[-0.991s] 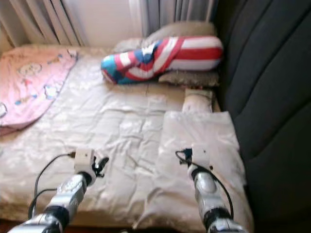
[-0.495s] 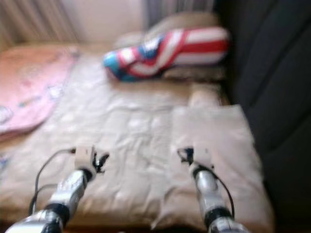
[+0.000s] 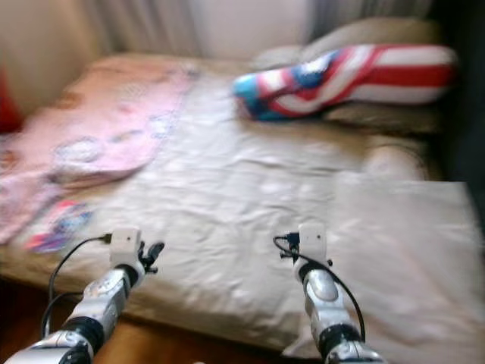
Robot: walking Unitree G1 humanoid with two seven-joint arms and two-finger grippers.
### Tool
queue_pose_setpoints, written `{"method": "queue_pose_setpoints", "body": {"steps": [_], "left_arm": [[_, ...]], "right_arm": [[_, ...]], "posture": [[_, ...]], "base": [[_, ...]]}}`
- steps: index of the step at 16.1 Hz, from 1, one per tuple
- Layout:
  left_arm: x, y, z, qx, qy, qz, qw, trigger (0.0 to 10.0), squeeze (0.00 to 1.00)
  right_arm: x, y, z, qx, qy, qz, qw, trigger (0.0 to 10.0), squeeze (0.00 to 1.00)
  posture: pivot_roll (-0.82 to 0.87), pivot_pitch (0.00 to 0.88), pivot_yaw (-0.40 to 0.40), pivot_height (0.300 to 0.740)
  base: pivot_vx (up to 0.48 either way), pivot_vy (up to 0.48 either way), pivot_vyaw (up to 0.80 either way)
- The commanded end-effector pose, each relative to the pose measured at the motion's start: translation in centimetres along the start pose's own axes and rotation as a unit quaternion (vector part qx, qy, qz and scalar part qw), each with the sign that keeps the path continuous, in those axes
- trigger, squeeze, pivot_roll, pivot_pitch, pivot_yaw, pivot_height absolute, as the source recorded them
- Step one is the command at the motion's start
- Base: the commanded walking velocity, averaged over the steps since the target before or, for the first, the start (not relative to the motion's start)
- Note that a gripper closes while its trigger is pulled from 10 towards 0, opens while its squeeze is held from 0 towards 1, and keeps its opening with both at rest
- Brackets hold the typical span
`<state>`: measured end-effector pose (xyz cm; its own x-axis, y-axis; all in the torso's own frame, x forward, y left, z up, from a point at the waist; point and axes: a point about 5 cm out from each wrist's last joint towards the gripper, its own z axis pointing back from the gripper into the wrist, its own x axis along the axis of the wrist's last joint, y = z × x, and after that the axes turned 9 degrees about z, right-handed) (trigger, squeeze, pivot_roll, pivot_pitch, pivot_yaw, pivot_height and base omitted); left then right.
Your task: Clean up the room
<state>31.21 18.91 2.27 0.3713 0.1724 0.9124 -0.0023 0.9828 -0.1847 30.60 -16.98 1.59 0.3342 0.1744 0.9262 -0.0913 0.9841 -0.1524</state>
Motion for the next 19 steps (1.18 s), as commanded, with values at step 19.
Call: {"method": "queue_pose_setpoints", "body": {"steps": [19], "left_arm": [[-11.9, 3.9, 6.6, 0.112, 0.258, 0.005, 0.960, 10.0, 0.00]], "right_arm": [[-14.7, -0.5, 9.4, -0.054, 0.300, -0.085, 0.949, 10.0, 0.00]], "posture": [[-0.03, 0.052, 0.042, 0.740]], "base": [[0.000, 0.271, 0.00]]}}
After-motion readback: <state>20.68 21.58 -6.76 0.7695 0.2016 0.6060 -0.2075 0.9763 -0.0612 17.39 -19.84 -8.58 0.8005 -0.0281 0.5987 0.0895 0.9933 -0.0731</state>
